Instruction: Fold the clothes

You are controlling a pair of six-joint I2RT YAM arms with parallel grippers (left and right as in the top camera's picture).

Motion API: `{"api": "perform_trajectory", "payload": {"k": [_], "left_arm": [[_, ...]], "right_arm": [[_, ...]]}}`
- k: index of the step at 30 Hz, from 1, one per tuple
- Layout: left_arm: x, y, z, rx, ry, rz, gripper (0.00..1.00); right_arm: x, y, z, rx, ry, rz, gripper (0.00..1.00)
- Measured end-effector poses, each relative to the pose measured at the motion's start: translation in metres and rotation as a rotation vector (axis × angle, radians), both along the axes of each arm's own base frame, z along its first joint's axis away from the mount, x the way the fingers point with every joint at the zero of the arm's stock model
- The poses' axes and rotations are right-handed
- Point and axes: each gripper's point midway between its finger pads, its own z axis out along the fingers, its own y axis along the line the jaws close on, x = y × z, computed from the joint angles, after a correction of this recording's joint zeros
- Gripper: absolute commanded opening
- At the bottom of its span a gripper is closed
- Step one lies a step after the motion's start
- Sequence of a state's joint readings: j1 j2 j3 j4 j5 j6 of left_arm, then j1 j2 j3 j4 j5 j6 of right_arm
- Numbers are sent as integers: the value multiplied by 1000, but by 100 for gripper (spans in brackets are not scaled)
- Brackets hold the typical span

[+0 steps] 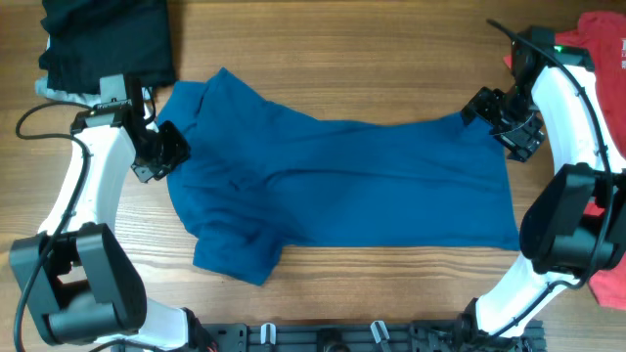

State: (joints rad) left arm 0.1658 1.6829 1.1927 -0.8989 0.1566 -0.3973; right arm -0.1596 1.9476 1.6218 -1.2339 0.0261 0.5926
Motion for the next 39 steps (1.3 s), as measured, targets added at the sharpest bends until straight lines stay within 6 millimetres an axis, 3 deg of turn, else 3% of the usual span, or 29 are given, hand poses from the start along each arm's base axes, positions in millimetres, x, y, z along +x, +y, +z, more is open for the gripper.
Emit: {"api": "perform_trajectory", "payload": {"k": [2, 3, 6, 9, 12, 15, 18, 20, 24, 25, 26, 29, 34, 39], "left_arm": [[-3, -2, 4, -8, -1, -8, 61], [-5, -3, 15, -9, -22, -10, 100], [-19, -7, 59, -2, -116, -11, 100], [-60, -15, 96, -8, -137, 2, 100], [-90, -26, 116, -48, -149, 14, 100], [-105, -37, 119, -80, -120, 2, 100], [-124, -52, 111, -106, -29, -36, 100], [-128, -57, 100, -112, -3, -54, 99], [-149, -60, 51, -124, 113, -56, 94], [-159, -61, 30, -129, 159, -50, 94], [-162, -62, 24, -131, 172, -46, 94], [-155, -61, -9, -129, 156, -39, 93], [-135, -57, -36, -118, 177, -33, 91], [-145, -56, -68, -123, 328, -24, 91]], "right_arm": [[-1, 1, 13, -2, -34, 0, 100], [-3, 1, 35, -11, -94, 4, 100], [-32, 5, 94, -33, -189, 4, 100], [-56, 5, 118, -59, -215, -5, 100], [-72, 7, 110, -60, -223, -22, 100], [-93, 16, 87, -28, -227, -32, 100], [-122, 27, 55, 16, -172, -39, 100], [-127, 32, 39, 49, -154, -40, 100], [-141, 42, 14, 101, -102, -40, 100], [-142, 43, 11, 105, -99, -40, 100], [-140, 43, 11, 107, -107, -38, 100], [-137, 44, 11, 108, -121, -30, 100], [-136, 45, 11, 114, -123, -4, 100], [-134, 46, 11, 119, -132, 6, 100]]}}
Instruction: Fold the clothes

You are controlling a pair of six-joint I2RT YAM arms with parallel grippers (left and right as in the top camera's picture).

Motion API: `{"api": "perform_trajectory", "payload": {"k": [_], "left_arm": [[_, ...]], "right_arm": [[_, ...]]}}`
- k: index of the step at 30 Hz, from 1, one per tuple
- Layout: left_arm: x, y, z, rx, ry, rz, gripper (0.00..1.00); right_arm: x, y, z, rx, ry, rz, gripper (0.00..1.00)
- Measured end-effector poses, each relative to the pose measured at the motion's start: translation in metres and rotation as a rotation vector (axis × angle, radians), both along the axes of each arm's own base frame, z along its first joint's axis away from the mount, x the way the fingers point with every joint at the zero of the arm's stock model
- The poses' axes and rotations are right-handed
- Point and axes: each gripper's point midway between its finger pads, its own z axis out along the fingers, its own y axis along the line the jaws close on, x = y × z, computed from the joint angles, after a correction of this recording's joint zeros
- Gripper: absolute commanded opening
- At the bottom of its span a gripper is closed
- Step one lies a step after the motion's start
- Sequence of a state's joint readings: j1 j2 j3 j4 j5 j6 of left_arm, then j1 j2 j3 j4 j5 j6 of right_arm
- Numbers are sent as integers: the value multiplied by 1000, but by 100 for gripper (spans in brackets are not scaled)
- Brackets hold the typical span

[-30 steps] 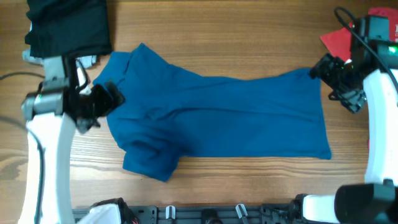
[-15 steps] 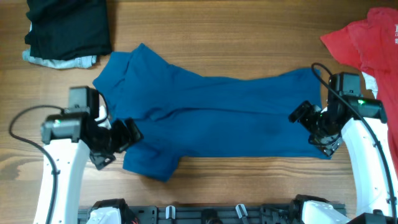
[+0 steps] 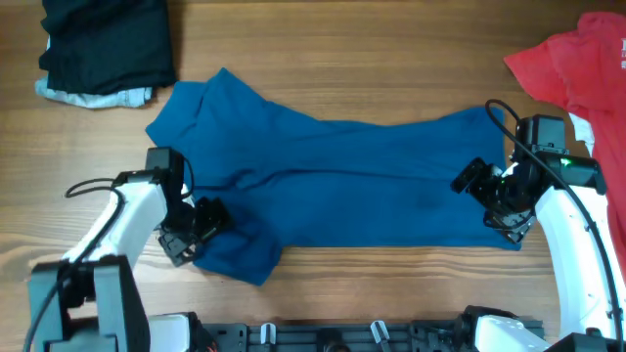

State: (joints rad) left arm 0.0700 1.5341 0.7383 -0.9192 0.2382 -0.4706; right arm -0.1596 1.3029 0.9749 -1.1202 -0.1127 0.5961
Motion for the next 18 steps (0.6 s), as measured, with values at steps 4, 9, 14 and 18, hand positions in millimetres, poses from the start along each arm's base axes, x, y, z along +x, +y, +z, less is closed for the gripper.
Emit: {"api": "perform_trajectory", "payload": {"k": [4, 9, 14, 18], "left_arm": [[1, 0, -6, -2, 17, 11, 77], [5, 1, -7, 8, 2, 30, 54], [0, -1, -6, 0, 25, 36, 55], [-1, -1, -6, -4, 33, 36, 58]], "right_arm": [[1, 0, 0, 2, -5, 1, 100], [2, 0, 0, 2, -8, 1, 100], [-10, -6, -2, -29, 48, -68, 100], [-19, -14, -9, -65, 88, -200, 100]]}}
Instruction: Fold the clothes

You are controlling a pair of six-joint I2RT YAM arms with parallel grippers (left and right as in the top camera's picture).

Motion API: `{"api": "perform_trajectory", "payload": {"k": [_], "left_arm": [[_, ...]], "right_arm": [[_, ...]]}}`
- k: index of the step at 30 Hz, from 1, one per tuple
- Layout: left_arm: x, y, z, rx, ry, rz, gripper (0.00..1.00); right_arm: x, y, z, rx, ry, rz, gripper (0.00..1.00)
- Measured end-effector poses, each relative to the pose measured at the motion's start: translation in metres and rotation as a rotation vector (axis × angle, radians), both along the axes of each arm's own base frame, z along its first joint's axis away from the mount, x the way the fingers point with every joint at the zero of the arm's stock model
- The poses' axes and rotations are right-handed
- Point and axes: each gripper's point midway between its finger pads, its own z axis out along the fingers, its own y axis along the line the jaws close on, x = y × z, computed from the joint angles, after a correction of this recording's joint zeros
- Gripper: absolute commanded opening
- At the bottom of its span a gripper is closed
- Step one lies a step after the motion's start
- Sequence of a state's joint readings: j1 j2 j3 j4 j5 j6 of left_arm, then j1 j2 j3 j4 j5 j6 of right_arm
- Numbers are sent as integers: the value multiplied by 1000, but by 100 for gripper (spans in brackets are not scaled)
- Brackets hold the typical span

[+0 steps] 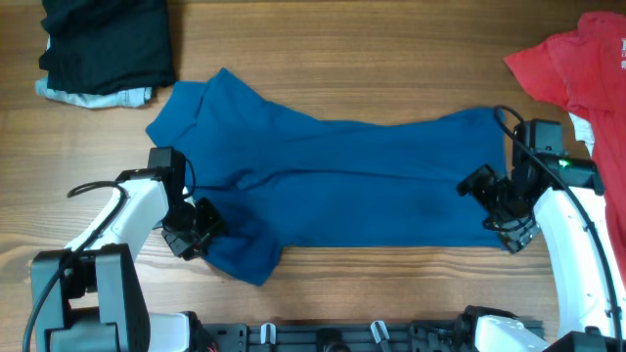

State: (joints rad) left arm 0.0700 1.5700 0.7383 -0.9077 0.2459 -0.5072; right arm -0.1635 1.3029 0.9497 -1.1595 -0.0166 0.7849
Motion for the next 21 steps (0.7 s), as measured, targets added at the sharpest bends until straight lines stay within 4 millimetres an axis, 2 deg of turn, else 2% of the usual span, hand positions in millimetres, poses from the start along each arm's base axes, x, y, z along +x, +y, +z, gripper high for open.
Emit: {"api": "perform_trajectory", "payload": {"k": [3, 6, 10, 12, 16, 20, 21], "left_arm": [[0, 0, 0, 0, 1, 0, 58], [-1, 0, 0, 0, 4, 0, 58], [0, 0, 0, 0, 0, 0, 58], [1, 0, 0, 0, -3, 0, 58], [1, -1, 0, -4, -4, 0, 58], [1, -1, 0, -4, -4, 0, 57], [1, -1, 0, -4, -4, 0, 57]], "right_arm": [[-15, -19, -14, -31, 41, -155, 100], [-21, -44, -18, -48, 35, -291, 100], [-21, -63, -21, -92, 15, -354, 100], [-20, -66, -33, -107, -4, -356, 100], [-34, -60, -63, -99, 38, -354, 100], [-33, -61, -79, -94, 60, -358, 100], [-34, -60, -84, -91, 68, -360, 97]]}}
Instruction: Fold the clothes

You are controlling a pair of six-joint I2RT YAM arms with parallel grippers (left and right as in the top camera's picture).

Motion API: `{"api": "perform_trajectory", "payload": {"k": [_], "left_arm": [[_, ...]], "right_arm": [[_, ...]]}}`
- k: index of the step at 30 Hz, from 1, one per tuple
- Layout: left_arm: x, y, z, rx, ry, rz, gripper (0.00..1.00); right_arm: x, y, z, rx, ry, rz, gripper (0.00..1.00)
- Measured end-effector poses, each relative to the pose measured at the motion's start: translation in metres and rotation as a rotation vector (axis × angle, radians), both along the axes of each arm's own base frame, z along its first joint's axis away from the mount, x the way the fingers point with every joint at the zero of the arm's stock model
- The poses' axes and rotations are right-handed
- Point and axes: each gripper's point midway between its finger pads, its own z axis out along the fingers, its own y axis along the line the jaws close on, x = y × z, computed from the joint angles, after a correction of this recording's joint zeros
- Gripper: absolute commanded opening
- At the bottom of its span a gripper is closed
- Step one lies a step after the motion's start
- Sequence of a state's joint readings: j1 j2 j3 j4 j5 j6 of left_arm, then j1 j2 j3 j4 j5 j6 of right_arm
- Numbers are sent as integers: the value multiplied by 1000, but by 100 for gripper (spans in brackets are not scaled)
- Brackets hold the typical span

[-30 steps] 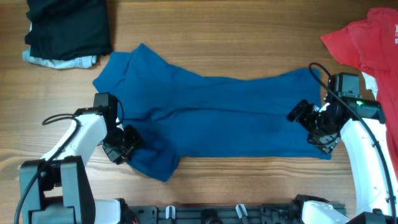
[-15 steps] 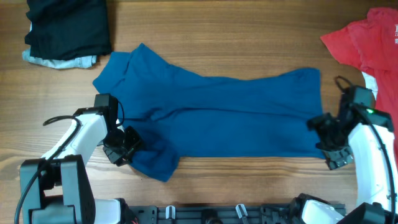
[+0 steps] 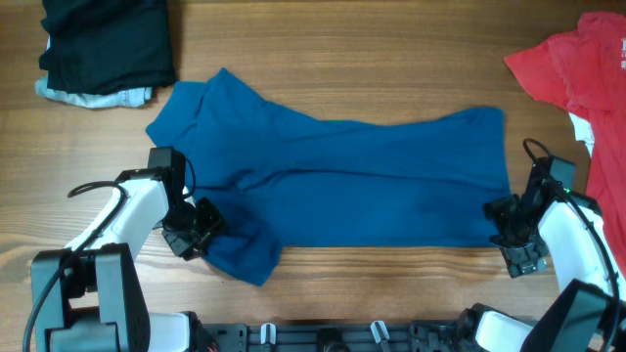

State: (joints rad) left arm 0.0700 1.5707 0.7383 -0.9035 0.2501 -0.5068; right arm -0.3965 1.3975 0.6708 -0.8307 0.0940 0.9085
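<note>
A blue shirt (image 3: pixel 342 181) lies spread flat across the middle of the table, collar end to the left and hem to the right. My left gripper (image 3: pixel 202 231) rests on the table at the shirt's lower left sleeve, touching the cloth; the fingers are too dark to tell whether they are open or shut. At the lower right corner of the hem sits my right gripper (image 3: pixel 501 235), jaws apart, fingers pointing left at the cloth edge with nothing between them.
A black folded garment (image 3: pixel 103 44) on a pale one lies at the back left corner. A red garment (image 3: pixel 577 68) lies at the back right, near the right arm. Bare wooden table (image 3: pixel 372 49) shows behind and in front of the shirt.
My right gripper has moved right and toward the front edge, off the blue cloth to the hem's lower right corner. The left gripper and the shirt have not moved.
Both grippers were first at the shirt's far corners, left at the collar side and right at the upper hem. They then stood at the near edge, left at the lower sleeve, right over the lower hem. Now the right one is at the hem corner.
</note>
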Motion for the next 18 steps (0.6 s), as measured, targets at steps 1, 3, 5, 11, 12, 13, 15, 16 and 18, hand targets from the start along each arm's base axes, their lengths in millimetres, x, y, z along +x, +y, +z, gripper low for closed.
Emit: {"api": "perform_trajectory", "payload": {"k": [1, 3, 5, 11, 12, 13, 15, 16, 18], "left_arm": [[0, 0, 0, 0, 0, 0, 53], [0, 0, 0, -1, 0, -1, 47], [0, -1, 0, -3, 1, 0, 35], [0, -1, 0, -4, 2, 3, 4], [0, -1, 0, -6, 1, 4, 4], [0, -1, 0, -8, 1, 2, 4], [-1, -2, 1, -15, 4, 3, 4], [-1, -4, 2, -22, 2, 4, 4], [1, -7, 7, -43, -19, 7, 4]], "right_arm": [[0, 0, -5, 2, 5, -5, 90], [-3, 2, -13, 16, 28, -15, 79], [1, 2, -14, 19, 18, -14, 67], [3, 2, -15, 22, 13, -24, 24], [2, 2, -15, 23, 15, -22, 22], [2, 2, -15, 24, 19, -24, 22], [0, 3, -15, 26, 25, -30, 17], [-2, 3, -15, 29, 31, -40, 10], [-7, 6, -15, 36, 52, -72, 5]]}}
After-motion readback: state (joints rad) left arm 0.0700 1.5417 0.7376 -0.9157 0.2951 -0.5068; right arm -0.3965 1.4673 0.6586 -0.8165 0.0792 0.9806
